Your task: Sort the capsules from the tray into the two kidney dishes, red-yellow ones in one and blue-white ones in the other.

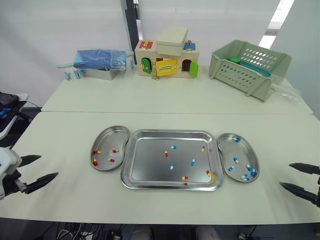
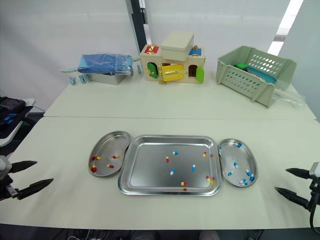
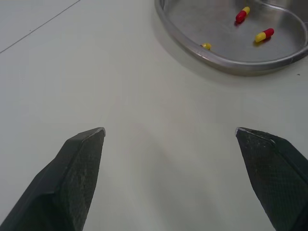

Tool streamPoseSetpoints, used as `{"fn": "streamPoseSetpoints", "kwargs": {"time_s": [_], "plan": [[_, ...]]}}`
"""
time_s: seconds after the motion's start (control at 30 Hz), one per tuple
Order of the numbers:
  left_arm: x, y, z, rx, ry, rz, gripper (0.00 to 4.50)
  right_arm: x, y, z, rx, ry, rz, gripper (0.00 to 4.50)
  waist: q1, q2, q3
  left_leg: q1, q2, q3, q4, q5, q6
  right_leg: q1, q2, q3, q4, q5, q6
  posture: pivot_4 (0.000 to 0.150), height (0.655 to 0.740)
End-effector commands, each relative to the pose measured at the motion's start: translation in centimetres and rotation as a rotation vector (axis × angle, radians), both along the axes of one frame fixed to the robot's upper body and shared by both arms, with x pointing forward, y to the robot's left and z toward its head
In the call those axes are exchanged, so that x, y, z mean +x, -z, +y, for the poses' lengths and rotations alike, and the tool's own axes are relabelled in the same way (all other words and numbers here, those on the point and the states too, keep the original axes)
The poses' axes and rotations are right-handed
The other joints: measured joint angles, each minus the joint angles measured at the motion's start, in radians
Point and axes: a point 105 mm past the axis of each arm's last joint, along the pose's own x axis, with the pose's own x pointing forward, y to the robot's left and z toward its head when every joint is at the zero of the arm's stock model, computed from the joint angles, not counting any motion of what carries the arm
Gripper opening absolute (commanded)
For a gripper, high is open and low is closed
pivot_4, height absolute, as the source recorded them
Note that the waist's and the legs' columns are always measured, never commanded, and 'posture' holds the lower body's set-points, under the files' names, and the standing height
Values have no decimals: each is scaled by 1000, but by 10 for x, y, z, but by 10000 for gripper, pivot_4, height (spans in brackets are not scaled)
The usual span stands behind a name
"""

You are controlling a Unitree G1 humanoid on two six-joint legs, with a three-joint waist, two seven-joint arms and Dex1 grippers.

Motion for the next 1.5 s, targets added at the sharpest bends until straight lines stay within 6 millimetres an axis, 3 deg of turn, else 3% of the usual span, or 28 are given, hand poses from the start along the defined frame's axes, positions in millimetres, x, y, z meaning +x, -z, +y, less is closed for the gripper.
{"fn": "streamPoseSetpoints", "kwargs": {"time_s": [0.03, 0.2, 0.47, 0.77, 0.97, 1.23, 1.5], "plan": [[12, -13, -34, -1, 127, -15, 45000, -13, -9, 23, 45, -67, -52, 44923, 4, 0, 0, 0, 0, 0, 0, 0, 0, 0, 0, 0, 0, 0, 0, 1500, 7400], [23, -16, -70, -17, 241, -1, 45000, -22, 0, 49, 108, -102, -65, 44923, 5, 0, 0, 1, 0, 1, 0, 0, 0, 0, 0, 1, 1, 0, 0, 1500, 7400], [39, -12, -151, -64, 519, -1, 45000, -41, 12, 122, 238, -245, -135, 44923, 15, 0, 0, 1, 0, 0, 1, 0, 0, 0, 0, 0, 1, 0, 0, 1500, 7400], [66, 6, -219, -23, 760, 25, 45000, -45, 34, 154, 314, -166, -244, 44923, 16, 0, -1, 1, 0, -1, 1, 0, -1, 0, 1, 0, 1, 0, 0, 1500, 7400], [86, 18, -245, -38, 794, 49, 45000, -47, 44, 160, 331, -127, -320, 44923, 15, 0, -1, 1, 0, -2, 1, 0, 0, 0, 1, -1, 2, 0, 0, 1500, 7400], [98, 43, -251, -5, 788, 141, 45000, -47, 50, 164, 345, -94, -354, 44923, 14, 0, -1, 1, -1, -2, 2, 0, -1, 0, 1, -1, 2, 0, 0, 1500, 7400], [104, 47, -267, -25, 775, 165, 45000, -46, 50, 165, 345, -81, -372, 44923, 16, 0, -1, 1, -1, -3, 3, 1, -1, 1, 1, -1, 2, 0, 0, 1500, 7400]]}}
